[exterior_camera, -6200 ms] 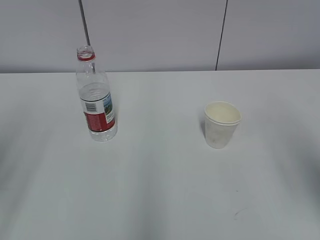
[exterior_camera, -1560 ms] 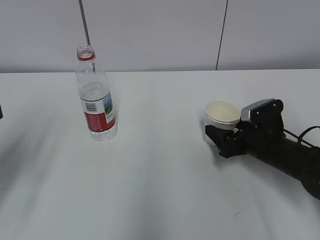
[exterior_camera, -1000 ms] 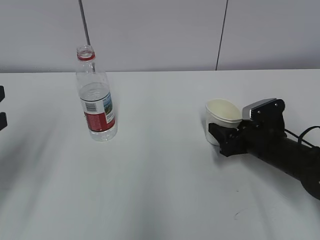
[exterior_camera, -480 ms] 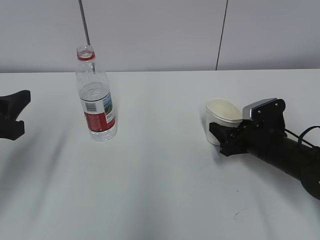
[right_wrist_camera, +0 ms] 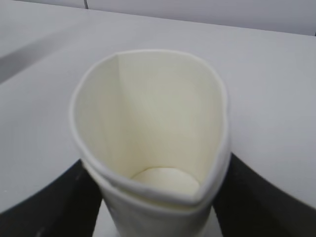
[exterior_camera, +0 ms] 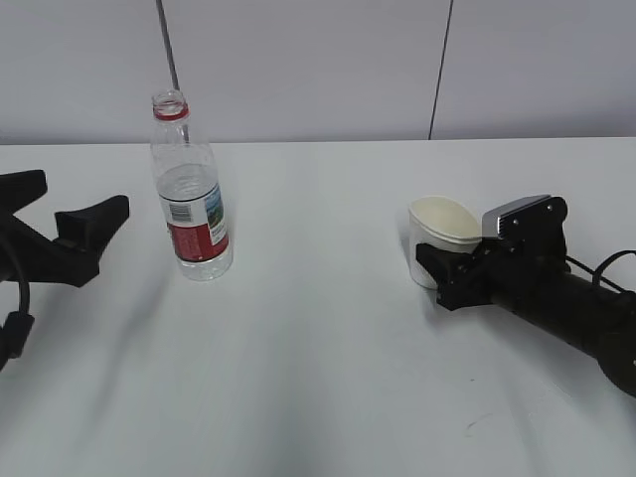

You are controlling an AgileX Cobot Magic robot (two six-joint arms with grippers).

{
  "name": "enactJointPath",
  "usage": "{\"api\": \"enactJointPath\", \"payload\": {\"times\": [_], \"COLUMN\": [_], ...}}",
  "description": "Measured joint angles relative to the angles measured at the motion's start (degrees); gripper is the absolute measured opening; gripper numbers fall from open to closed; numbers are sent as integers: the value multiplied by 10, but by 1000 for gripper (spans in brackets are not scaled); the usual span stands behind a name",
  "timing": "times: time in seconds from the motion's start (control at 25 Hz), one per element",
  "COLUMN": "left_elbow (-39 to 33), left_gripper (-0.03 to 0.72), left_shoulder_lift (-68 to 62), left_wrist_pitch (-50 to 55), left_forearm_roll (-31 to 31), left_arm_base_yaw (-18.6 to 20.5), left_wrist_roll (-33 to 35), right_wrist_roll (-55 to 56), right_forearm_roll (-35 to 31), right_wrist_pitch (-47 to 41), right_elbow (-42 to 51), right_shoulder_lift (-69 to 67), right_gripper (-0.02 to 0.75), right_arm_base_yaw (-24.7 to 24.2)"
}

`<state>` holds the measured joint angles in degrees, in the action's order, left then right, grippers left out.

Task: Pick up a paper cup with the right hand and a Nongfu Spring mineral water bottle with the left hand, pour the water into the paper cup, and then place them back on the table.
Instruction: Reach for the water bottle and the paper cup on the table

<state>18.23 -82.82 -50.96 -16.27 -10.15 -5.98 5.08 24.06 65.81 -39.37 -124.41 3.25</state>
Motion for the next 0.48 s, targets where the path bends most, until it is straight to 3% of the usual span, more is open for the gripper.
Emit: {"api": "enactJointPath", "payload": {"times": [0.24,0.48], "left_elbow": [5,52], "left_gripper": [604,596], "left_shoulder_lift": [-120,-228], "left_wrist_pitch": [-128,-138], "left_forearm_roll": [-25,-47], "left_arm_base_yaw": [0,0], "left_wrist_roll": [-17,-20], "right_wrist_roll": [1,1], "right_forearm_roll": [0,0], "right_wrist_pitch": [0,0], "right_elbow": [0,0], "right_shoulder_lift": [0,0], "right_gripper": [482,482], "right_arm_base_yaw": [0,0]}}
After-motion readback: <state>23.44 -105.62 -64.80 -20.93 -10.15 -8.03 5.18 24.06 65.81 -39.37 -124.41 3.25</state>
